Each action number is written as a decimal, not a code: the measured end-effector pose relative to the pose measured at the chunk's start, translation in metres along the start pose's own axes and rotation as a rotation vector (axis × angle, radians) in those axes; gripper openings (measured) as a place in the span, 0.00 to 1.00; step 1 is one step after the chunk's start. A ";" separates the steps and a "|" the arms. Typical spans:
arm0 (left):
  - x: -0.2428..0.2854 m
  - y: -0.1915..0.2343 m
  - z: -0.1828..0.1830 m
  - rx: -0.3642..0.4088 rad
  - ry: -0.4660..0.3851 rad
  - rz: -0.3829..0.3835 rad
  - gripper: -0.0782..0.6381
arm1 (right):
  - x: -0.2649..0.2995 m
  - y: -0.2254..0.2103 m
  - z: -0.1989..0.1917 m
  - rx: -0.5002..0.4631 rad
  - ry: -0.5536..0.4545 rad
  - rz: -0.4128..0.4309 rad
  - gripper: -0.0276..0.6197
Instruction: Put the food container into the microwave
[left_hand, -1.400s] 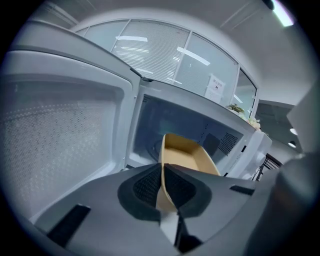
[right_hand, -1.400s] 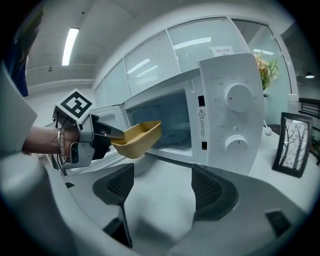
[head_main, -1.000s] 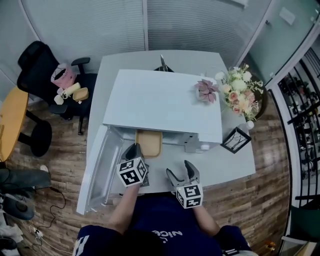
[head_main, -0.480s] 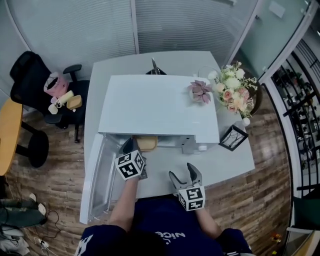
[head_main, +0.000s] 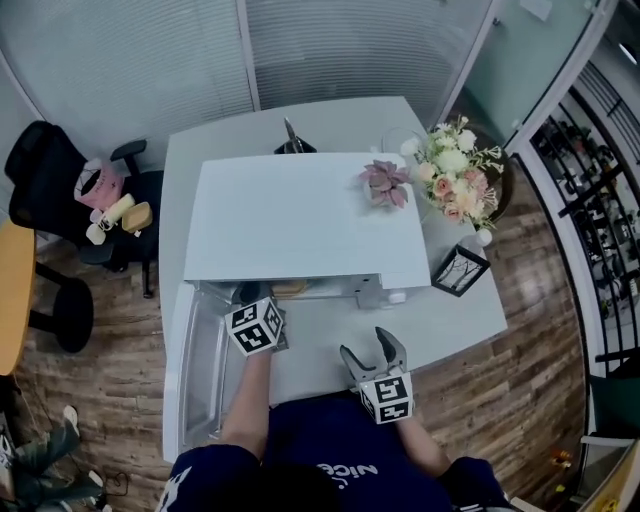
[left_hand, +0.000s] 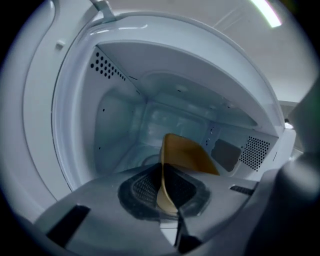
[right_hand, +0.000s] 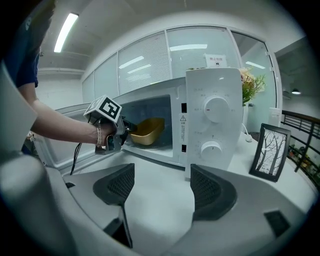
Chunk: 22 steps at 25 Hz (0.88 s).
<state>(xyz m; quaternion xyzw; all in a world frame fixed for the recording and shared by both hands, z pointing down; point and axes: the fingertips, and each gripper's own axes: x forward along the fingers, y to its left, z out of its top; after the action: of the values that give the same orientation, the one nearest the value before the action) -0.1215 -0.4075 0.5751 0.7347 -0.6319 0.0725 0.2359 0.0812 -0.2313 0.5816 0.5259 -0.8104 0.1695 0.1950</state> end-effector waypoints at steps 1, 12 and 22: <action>0.003 0.000 0.001 0.012 0.000 0.000 0.13 | -0.001 -0.002 -0.001 0.003 0.003 -0.006 0.58; 0.022 0.007 -0.003 0.042 0.014 0.050 0.13 | -0.007 -0.021 -0.007 0.026 0.013 -0.069 0.58; 0.025 0.001 0.002 0.078 -0.047 0.029 0.16 | -0.004 -0.022 -0.006 0.021 0.018 -0.070 0.58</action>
<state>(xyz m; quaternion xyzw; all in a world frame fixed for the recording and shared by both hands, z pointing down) -0.1186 -0.4305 0.5836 0.7356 -0.6446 0.0832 0.1911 0.1037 -0.2334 0.5861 0.5544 -0.7879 0.1758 0.2023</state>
